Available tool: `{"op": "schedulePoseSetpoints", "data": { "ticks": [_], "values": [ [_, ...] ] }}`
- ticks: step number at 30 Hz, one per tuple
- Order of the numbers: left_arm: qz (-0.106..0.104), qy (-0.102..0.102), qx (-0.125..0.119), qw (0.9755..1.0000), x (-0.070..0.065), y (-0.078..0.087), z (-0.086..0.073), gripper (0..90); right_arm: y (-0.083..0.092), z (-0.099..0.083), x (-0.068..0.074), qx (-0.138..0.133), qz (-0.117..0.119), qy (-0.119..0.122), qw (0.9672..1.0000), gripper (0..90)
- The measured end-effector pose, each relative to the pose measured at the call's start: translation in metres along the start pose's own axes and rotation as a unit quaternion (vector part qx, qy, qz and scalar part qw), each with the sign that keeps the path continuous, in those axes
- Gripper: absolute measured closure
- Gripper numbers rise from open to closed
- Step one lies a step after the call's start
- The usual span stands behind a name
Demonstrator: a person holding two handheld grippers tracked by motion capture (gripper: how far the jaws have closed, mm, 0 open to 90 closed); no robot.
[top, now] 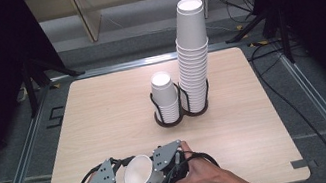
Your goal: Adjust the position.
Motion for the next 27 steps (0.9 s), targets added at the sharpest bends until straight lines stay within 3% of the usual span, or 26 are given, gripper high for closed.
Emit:
{"op": "schedulePoseSetpoints", "data": {
  "ticks": [6,8,11,14,19,24,25,27],
  "values": [
    [0.0,0.023,-0.021,0.9995,0.002,0.0,0.002,8.6,0.002,0.003,-0.002,-0.017,-0.007,0.003,0.9998,22.7],
    [0.002,0.017,-0.017,0.9997,0.004,0.001,0.001,8.6,0.003,0.002,-0.002,-0.018,-0.007,-0.002,0.9998,22.7],
    [-0.003,0.032,-0.035,0.9989,0.003,-0.002,0.002,8.6,0.005,0.001,-0.002,-0.021,-0.008,-0.002,0.9997,22.9],
    [0.003,0.028,-0.024,0.9993,0.003,-0.002,0.001,8.7,0.007,-0.001,-0.003,-0.023,-0.01,-0.001,0.9997,23.0],
    [0.008,0.038,-0.037,0.9986,0.003,-0.002,0.004,8.9,0.01,-0.002,-0.004,-0.031,-0.016,-0.001,0.9994,23.2],
    [0.018,0.032,-0.051,0.998,0.005,0.001,0.008,8.9,0.012,-0.001,-0.008,-0.04,-0.021,0.005,0.9989,23.2],
    [0.021,0.032,-0.055,0.9978,0.005,0.002,0.009,8.9,0.013,-0.002,-0.007,-0.04,-0.019,-0.01,0.999,23.3],
    [0.019,0.035,-0.073,0.9965,0.005,0.005,0.013,7.2,0.014,-0.003,-0.01,-0.039,-0.027,-0.003,0.9988,23.2]
  ]
}}
Point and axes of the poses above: each handheld gripper's, and its own axes: y roughly backward along the jaws, z roughly out of its top, x roughly to its left, the point moved 8 cm from there along -y, roughly forward along the jaws, and after that the axes turned 4 degrees about -x, right-handed, at the moved point
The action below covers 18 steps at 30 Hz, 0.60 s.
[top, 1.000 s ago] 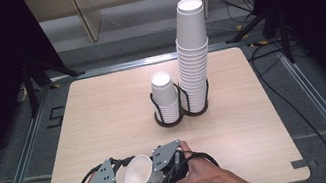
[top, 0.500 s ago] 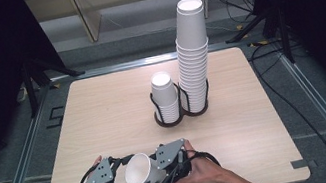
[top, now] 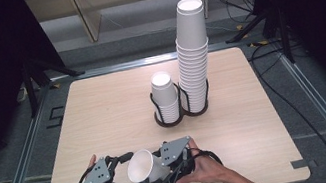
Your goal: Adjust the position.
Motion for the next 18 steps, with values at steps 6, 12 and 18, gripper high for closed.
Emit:
{"op": "schedulePoseSetpoints", "data": {
  "ticks": [6,12,18],
  "values": [
    [0.012,0.01,-0.02,0.9997,0.006,0.009,0.007,11.8,0.015,-0.009,-0.02,-0.039,-0.031,-0.052,0.9974,22.8],
    [0.032,-0.113,-0.01,0.993,0.031,0.011,0.01,14.6,0.037,-0.006,-0.045,-0.106,-0.095,-0.089,0.9859,22.3],
    [0.038,0.022,-0.022,0.9988,0.016,0.01,0.001,14.6,0.059,-0.013,-0.063,-0.153,-0.141,-0.108,0.9722,22.1]
  ]
}}
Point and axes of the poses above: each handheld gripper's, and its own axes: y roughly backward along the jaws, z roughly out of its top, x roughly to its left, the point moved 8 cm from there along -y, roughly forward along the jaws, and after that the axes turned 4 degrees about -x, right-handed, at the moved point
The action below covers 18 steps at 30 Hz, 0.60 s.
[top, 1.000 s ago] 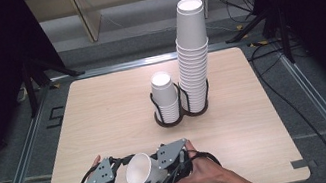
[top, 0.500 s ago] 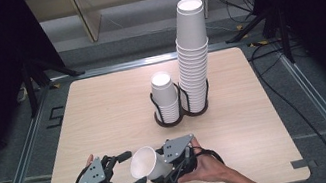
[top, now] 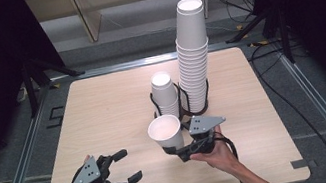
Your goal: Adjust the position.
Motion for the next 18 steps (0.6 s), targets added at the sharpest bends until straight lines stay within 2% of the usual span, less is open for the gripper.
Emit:
{"op": "schedulePoseSetpoints", "data": {
  "ticks": [1,2,3,4,6,7,9,10,12,13,14,15,16,18],
  "values": [
    [0.0,0.001,-0.006,1.0,0.0,-0.001,0.0,14.6,0.005,0.001,-0.006,-0.01,-0.012,-0.003,0.9999,22.1],
    [0.007,0.004,0.001,1.0,0.002,0.0,-0.001,14.6,0.008,0.001,-0.009,-0.013,-0.017,-0.009,0.9997,22.1],
    [0.009,0.002,0.006,0.9999,0.003,0.001,-0.002,14.6,0.013,0.001,-0.016,-0.018,-0.035,-0.006,0.9992,22.1],
    [0.014,0.007,0.007,0.9999,0.004,0.0,-0.004,14.6,0.016,0.001,-0.018,-0.018,-0.036,-0.013,0.9991,22.1],
    [0.016,0.012,0.008,0.9998,0.006,0.0,-0.005,14.6,0.024,0.0,-0.03,-0.024,-0.055,-0.01,0.9981,22.1],
    [0.018,0.01,0.011,0.9997,0.008,0.001,-0.006,14.6,0.03,-0.003,-0.034,-0.017,-0.064,-0.023,0.9976,22.1],
    [0.023,0.014,0.012,0.9996,0.009,0.001,-0.007,14.6,0.04,-0.004,-0.048,-0.017,-0.097,0.002,0.9952,22.1],
    [0.023,0.014,0.013,0.9996,0.01,0.001,-0.007,14.7,0.044,-0.006,-0.05,-0.011,-0.098,-0.017,0.995,22.1],
    [0.024,0.015,0.015,0.9995,0.01,0.001,-0.009,14.6,0.053,-0.006,-0.061,-0.016,-0.122,0.003,0.9924,22.0],
    [0.02,0.015,0.005,0.9997,0.011,0.0,-0.008,14.6,0.058,-0.007,-0.064,-0.011,-0.127,-0.008,0.9918,22.0],
    [0.028,0.015,0.019,0.9993,0.012,0.002,-0.01,14.6,0.062,-0.007,-0.069,-0.017,-0.138,-0.004,0.9903,22.0],
    [0.03,0.015,0.02,0.9993,0.012,0.002,-0.011,14.6,0.066,-0.007,-0.07,-0.019,-0.141,-0.015,0.9897,22.0],
    [0.032,0.016,0.024,0.9991,0.013,0.003,-0.012,14.7,0.069,-0.007,-0.074,-0.019,-0.148,-0.005,0.9888,22.0],
    [0.028,0.016,0.016,0.9993,0.015,0.001,-0.012,14.7,0.078,-0.008,-0.08,-0.016,-0.167,-0.005,0.9858,22.0]
  ]
}}
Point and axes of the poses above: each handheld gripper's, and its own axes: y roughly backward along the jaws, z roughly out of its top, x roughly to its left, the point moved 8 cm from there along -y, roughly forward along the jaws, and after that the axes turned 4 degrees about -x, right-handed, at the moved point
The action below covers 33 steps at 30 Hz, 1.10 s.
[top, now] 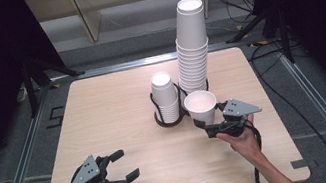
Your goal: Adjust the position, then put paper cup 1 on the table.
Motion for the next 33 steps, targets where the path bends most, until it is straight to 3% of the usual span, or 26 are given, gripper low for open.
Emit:
{"op": "schedulePoseSetpoints", "data": {
  "ticks": [5,8,10,11,14,15,18,19,22,27,28,31,33],
  "values": [
    [0.01,0.002,0.01,0.9999,0.003,0.002,-0.001,14.7,0.014,-0.003,-0.023,-0.002,-0.033,0.004,0.9995,22.0],
    [0.007,0.006,-0.001,1.0,0.003,0.0,-0.001,14.7,0.022,-0.004,-0.034,-0.006,-0.052,-0.018,0.9985,22.0],
    [0.013,0.004,0.011,0.9999,0.003,0.002,-0.002,14.7,0.027,-0.006,-0.039,0.001,-0.059,-0.025,0.9979,22.0],
    [0.012,0.002,0.013,0.9998,0.003,0.002,-0.002,14.7,0.028,-0.006,-0.044,-0.003,-0.069,-0.009,0.9976,22.0],
    [0.011,0.003,0.012,0.9999,0.003,0.002,-0.002,14.7,0.031,-0.01,-0.053,0.002,-0.077,-0.013,0.997,21.9],
    [0.011,0.003,0.013,0.9999,0.004,0.002,-0.003,14.7,0.033,-0.012,-0.055,0.015,-0.083,-0.01,0.9964,21.9],
    [0.012,0.003,0.012,0.9999,0.004,0.003,-0.002,14.7,0.032,-0.015,-0.059,0.018,-0.086,-0.021,0.9959,21.9],
    [0.004,0.004,-0.001,1.0,0.003,0.002,-0.001,14.7,0.032,-0.016,-0.062,0.017,-0.095,-0.015,0.9953,21.9],
    [0.012,0.004,0.01,0.9999,0.004,0.004,-0.001,14.7,0.032,-0.02,-0.065,0.026,-0.092,-0.024,0.9952,21.9],
    [0.006,0.003,0.002,1.0,0.003,0.002,-0.001,14.7,0.034,-0.028,-0.073,0.043,-0.099,-0.028,0.9938,21.9],
    [0.006,0.003,0.003,1.0,0.003,0.002,-0.001,14.7,0.035,-0.029,-0.077,0.045,-0.107,-0.019,0.9931,21.9],
    [0.011,-0.001,0.014,0.9998,0.003,0.004,-0.002,14.7,0.035,-0.034,-0.082,0.058,-0.111,-0.02,0.9919,21.9],
    [0.005,0.001,0.004,1.0,0.003,0.002,-0.002,14.7,0.034,-0.038,-0.084,0.071,-0.11,-0.017,0.9912,21.9]
  ]
}}
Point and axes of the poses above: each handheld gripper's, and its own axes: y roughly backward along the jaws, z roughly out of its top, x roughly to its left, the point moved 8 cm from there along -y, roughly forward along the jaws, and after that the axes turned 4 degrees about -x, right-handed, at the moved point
